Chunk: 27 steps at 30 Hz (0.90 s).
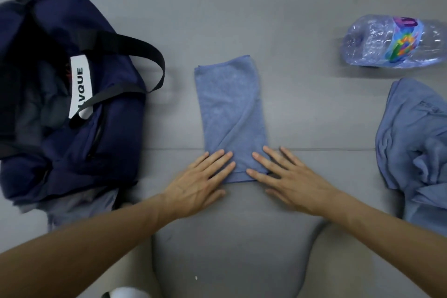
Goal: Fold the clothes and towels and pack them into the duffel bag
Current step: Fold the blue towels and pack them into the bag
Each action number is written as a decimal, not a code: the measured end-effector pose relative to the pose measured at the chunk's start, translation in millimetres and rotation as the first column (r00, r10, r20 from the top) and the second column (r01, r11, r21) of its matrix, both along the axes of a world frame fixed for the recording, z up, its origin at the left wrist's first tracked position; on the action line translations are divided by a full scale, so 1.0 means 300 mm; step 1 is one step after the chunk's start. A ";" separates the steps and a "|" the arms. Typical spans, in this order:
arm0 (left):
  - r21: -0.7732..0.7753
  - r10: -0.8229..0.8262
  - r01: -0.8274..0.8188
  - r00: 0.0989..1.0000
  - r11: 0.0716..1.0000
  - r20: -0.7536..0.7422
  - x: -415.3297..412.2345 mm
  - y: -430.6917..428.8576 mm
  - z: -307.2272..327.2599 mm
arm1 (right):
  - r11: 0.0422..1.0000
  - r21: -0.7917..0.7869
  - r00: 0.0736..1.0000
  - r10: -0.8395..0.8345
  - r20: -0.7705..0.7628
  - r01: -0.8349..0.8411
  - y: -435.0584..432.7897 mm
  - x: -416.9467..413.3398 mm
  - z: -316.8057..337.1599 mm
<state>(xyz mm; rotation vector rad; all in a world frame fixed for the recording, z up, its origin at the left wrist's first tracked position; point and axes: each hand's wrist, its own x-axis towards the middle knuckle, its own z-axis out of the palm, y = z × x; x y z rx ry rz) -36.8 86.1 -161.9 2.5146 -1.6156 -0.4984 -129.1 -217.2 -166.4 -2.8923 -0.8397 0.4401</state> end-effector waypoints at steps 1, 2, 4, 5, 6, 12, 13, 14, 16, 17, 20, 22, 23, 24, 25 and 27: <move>0.040 -0.032 0.032 0.999 0.999 0.005 0.012 0.011 -0.005 | 1.000 -0.005 1.000 0.018 0.005 -0.018 -0.012 0.005 -0.006; 0.067 -0.065 0.064 0.998 0.996 0.007 0.028 0.016 -0.008 | 0.999 -0.008 0.999 0.038 0.017 -0.038 -0.022 0.010 -0.009; 0.089 -0.094 0.092 0.995 0.992 0.019 0.059 0.017 -0.010 | 0.999 0.002 0.997 0.045 0.059 -0.045 -0.028 0.028 -0.006; 0.087 -0.095 0.093 0.995 0.992 0.027 0.074 0.012 -0.010 | 0.999 0.023 0.996 0.024 0.088 -0.026 -0.025 0.039 -0.004; 0.081 -0.092 0.089 0.995 0.993 0.034 0.089 0.005 -0.008 | 0.999 0.052 0.993 -0.007 0.120 0.001 -0.017 0.052 -0.003; 0.015 -0.058 0.057 0.997 0.998 0.060 0.187 -0.022 -0.009 | 0.978 0.178 0.953 -0.155 0.260 0.111 0.025 0.150 -0.007; 0.002 -0.048 0.048 0.997 0.999 0.066 0.196 -0.026 -0.009 | 0.975 0.186 0.947 -0.167 0.276 0.117 0.025 0.165 -0.006; -0.013 -0.038 0.039 0.997 0.999 0.072 0.200 -0.030 -0.008 | 0.972 0.197 0.941 -0.179 0.285 0.125 0.025 0.179 -0.003; -0.033 -0.011 0.014 0.997 0.999 0.072 0.194 -0.038 -0.007 | 0.960 0.236 0.934 -0.216 0.285 0.150 0.035 0.198 0.008; -0.029 0.011 -0.009 0.998 1.000 0.062 0.185 -0.043 -0.005 | 0.947 0.266 0.930 -0.252 0.266 0.181 0.046 0.205 0.018; -0.026 0.107 -0.106 0.994 0.994 0.020 0.162 -0.071 0.009 | 0.846 0.365 0.891 -0.447 0.084 0.390 0.085 0.214 0.061; -0.064 0.152 -0.150 0.988 0.987 0.023 0.155 -0.098 0.025 | 0.730 0.416 0.820 -0.567 -0.075 0.542 0.104 0.214 0.089; -0.103 0.170 -0.166 0.985 0.981 0.034 0.154 -0.111 0.030 | 0.684 0.418 0.788 -0.598 -0.148 0.598 0.107 0.214 0.100; -0.147 0.194 -0.186 0.980 0.971 0.040 0.155 -0.121 0.035 | 0.657 0.404 0.763 -0.613 -0.205 0.636 0.108 0.216 0.109; -0.180 0.221 -0.211 0.975 0.961 0.039 0.159 -0.130 0.041 | 0.645 0.387 0.747 -0.620 -0.240 0.659 0.108 0.217 0.116; -0.186 0.262 -0.256 0.965 0.948 0.008 0.170 -0.144 0.049 | 0.632 0.369 0.729 -0.629 -0.269 0.682 0.111 0.223 0.125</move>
